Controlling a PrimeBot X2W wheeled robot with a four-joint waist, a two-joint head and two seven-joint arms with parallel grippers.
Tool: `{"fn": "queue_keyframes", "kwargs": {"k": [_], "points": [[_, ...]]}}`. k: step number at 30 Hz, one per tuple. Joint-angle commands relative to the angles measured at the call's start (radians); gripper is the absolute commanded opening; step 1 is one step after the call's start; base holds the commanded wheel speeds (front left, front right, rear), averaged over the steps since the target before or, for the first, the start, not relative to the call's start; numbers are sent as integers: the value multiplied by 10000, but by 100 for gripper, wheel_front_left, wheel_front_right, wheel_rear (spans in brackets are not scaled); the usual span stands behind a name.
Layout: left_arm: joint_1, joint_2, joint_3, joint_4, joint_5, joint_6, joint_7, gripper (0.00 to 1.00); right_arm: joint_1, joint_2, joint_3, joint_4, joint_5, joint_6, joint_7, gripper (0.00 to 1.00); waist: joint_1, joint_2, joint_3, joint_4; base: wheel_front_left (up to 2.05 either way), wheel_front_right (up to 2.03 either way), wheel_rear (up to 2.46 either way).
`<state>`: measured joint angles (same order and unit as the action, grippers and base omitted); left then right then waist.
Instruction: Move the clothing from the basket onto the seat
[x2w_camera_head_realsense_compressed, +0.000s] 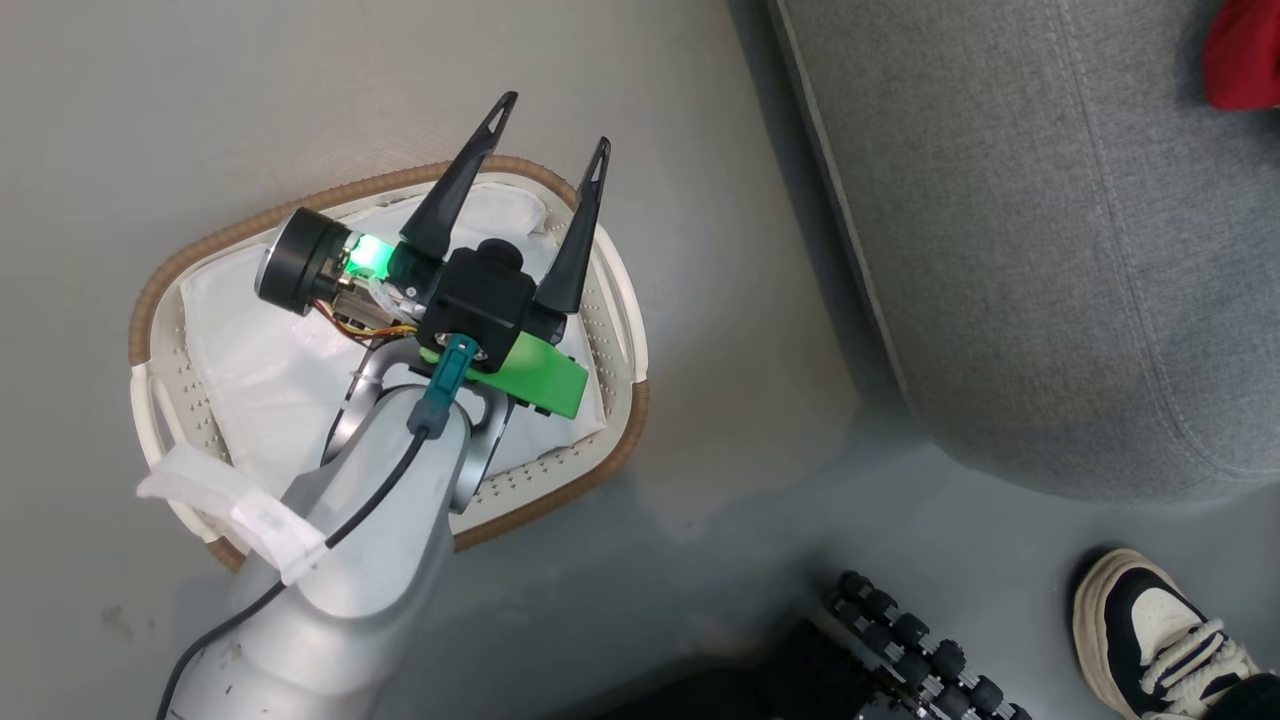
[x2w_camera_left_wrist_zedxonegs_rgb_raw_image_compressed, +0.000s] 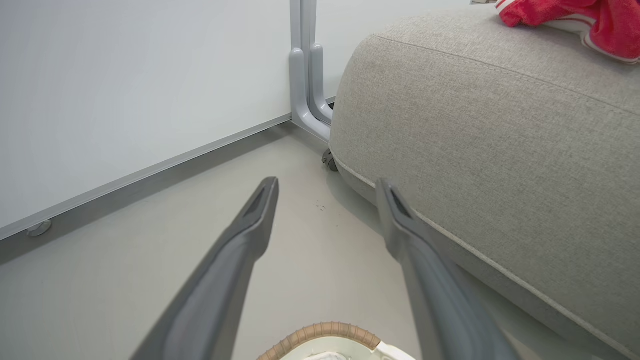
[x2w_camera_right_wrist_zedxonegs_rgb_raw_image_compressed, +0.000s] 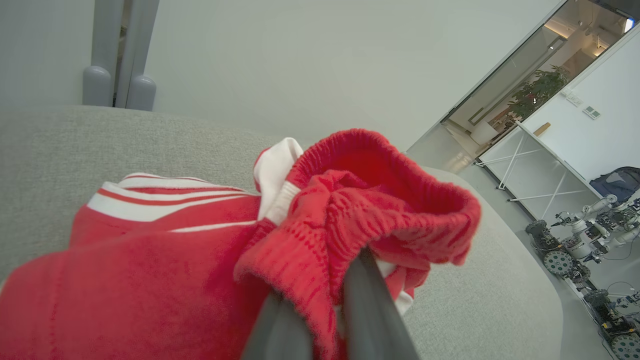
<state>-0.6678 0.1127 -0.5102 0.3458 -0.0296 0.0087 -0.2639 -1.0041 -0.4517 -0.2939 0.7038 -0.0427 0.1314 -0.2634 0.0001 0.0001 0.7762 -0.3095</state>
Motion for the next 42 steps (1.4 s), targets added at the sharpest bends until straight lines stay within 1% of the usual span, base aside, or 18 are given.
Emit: {"fn": "queue_keyframes", "kwargs": {"k": [1,10,17,24,31,38,42], "points": [[-167,91,47,33,70,31,-7,100,274,131,-81,-170,96,-15,-20,100,-1,-1,32,2,0,0,0],[-70,241,262,38,-57,204,-7,100,1737,1097,-338,-1300,479,-15,-20,100,-1,-1,-314,-95,0,0,0],[341,273,478,-102,-191,374,-7,100,2741,1658,-647,-1790,714,-15,-21,100,-1,-1,-876,-22,0,0,0],[880,229,813,-280,-362,576,-7,100,3508,2037,-457,-2230,792,-15,-21,100,-1,-1,-1581,261,0,0,0],[1650,113,1251,-393,-548,732,-7,100,4262,2025,38,-2468,873,-15,-21,100,-1,-1,-2499,726,0,0,0],[2416,-23,1865,-352,-657,857,-7,100,4464,1783,496,-2279,1125,-15,-21,100,-1,-1,-3327,1279,0,0,0],[2841,-127,2232,-320,-700,899,-7,100,4479,1805,936,-2233,1205,-15,-21,100,-1,-1,-3763,1551,0,0,0]]}}
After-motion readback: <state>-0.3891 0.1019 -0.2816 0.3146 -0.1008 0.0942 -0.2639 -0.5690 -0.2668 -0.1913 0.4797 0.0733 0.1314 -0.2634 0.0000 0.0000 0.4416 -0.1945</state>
